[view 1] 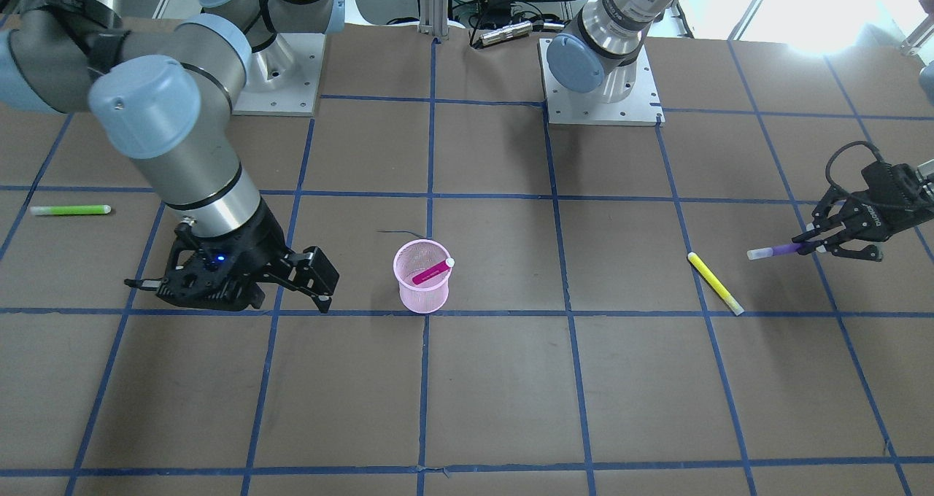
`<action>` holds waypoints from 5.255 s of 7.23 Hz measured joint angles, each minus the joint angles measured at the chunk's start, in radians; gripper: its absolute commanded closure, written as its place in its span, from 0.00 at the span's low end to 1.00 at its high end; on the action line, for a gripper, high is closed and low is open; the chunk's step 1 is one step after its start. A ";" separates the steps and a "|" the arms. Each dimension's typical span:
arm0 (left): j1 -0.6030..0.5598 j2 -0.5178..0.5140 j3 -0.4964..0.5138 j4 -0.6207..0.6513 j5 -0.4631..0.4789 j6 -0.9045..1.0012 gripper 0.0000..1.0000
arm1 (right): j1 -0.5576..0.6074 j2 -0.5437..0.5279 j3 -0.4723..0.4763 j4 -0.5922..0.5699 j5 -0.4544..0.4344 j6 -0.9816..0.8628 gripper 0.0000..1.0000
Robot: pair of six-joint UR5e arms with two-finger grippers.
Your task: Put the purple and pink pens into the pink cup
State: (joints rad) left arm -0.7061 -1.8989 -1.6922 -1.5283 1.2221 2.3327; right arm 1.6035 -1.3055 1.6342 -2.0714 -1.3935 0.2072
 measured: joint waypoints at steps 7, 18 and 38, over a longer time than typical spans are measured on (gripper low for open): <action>-0.642 0.284 0.054 -0.007 0.129 -0.838 1.00 | -0.080 -0.079 -0.171 0.515 -0.132 -0.148 0.00; -1.477 -0.058 0.113 0.275 0.863 -1.373 1.00 | -0.126 -0.077 -0.149 0.508 -0.135 -0.202 0.00; -0.900 0.399 -0.027 0.223 0.375 -2.196 0.00 | -0.043 -0.148 -0.167 0.514 -0.132 -0.116 0.00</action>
State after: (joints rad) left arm -1.6057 -1.4999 -1.7191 -1.3051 1.5969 0.1369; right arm 1.5605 -1.4539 1.4676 -1.5571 -1.5259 0.0911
